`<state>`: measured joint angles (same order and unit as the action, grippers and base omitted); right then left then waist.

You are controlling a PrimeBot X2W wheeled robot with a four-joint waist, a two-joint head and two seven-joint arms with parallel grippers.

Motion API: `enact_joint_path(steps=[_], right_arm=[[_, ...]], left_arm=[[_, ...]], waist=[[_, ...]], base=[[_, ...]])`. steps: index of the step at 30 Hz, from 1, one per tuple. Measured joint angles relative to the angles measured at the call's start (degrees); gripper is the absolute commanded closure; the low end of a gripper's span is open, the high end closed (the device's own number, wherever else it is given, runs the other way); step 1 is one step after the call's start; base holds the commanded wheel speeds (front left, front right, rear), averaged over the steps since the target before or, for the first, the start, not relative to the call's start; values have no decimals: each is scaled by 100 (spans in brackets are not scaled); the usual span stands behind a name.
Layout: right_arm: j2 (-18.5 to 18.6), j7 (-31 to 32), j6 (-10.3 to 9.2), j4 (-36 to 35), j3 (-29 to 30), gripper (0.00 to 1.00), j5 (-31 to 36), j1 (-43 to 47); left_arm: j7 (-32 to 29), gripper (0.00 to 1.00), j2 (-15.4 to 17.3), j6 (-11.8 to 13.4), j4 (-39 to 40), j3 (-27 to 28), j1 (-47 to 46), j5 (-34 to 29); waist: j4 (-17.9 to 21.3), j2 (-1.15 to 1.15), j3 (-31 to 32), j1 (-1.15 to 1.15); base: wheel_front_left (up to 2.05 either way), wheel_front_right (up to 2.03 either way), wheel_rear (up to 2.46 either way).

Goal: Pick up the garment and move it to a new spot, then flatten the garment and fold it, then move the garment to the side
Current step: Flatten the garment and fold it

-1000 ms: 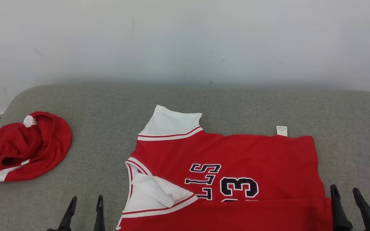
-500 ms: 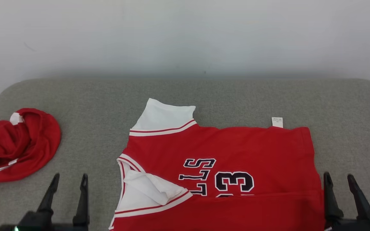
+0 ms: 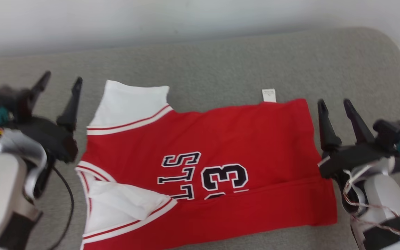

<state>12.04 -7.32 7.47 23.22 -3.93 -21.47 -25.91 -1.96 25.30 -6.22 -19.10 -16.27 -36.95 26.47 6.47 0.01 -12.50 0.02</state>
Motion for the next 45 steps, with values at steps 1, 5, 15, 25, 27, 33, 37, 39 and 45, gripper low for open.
enact_joint_path(steps=[1, 5, 15, 25, 27, 33, 37, 39, 45], right_arm=[[-5, -37, 0, 114, -76, 0, -27, -153], [-36, -201, 0, 577, -387, 0, -118, -662], [-126, -587, 0, 1270, -1015, 0, -532, -1382], [-46, -735, 0, 1464, -1347, 0, -933, -1534], [-25, -740, 0, 1472, -1382, 0, -971, -1550], [-11, -757, 0, 1514, -1536, 0, -988, -1660], [-13, -758, 0, 1616, -1660, 0, -1034, -1834], [-11, -758, 0, 1697, -1712, 0, -1068, -1900], [45, -550, 0, 2078, -1811, 0, -1248, -2056]], left_arm=[[-154, 0, 30, -34, -137, -9, -187, 101], [-471, 0, 205, -85, -604, -153, -791, 218], [-735, 0, 486, -119, -1844, -523, -1651, 323], [-639, 0, 487, -129, -2706, -750, -1778, 381], [-578, 0, 482, -129, -2827, -761, -1859, 382], [-569, 0, 347, -127, -2997, -870, -1963, 712], [-458, 67, 332, -129, -3056, -944, -2087, 884], [-380, 100, 287, -129, -3112, -990, -2110, 950], [1, 100, 210, -129, -3080, -1308, -2181, 1042]], waist=[[65, 0, -78, 0], [320, 0, -379, 0], [873, 1, -974, -1], [1259, 0, -1245, -2], [1261, 0, -1246, -2], [1207, 0, -1276, -3], [1183, 0, -1349, -3], [1156, 0, -1364, -2], [978, 0, -1309, -2]], base=[[0, 0, 0], [0, 0, 0], [0, 0, 0], [0, 0, 0], [0, 0, 0], [0, 0, 0], [0, 0, 0], [0, 0, 0], [0, 0, 0]])
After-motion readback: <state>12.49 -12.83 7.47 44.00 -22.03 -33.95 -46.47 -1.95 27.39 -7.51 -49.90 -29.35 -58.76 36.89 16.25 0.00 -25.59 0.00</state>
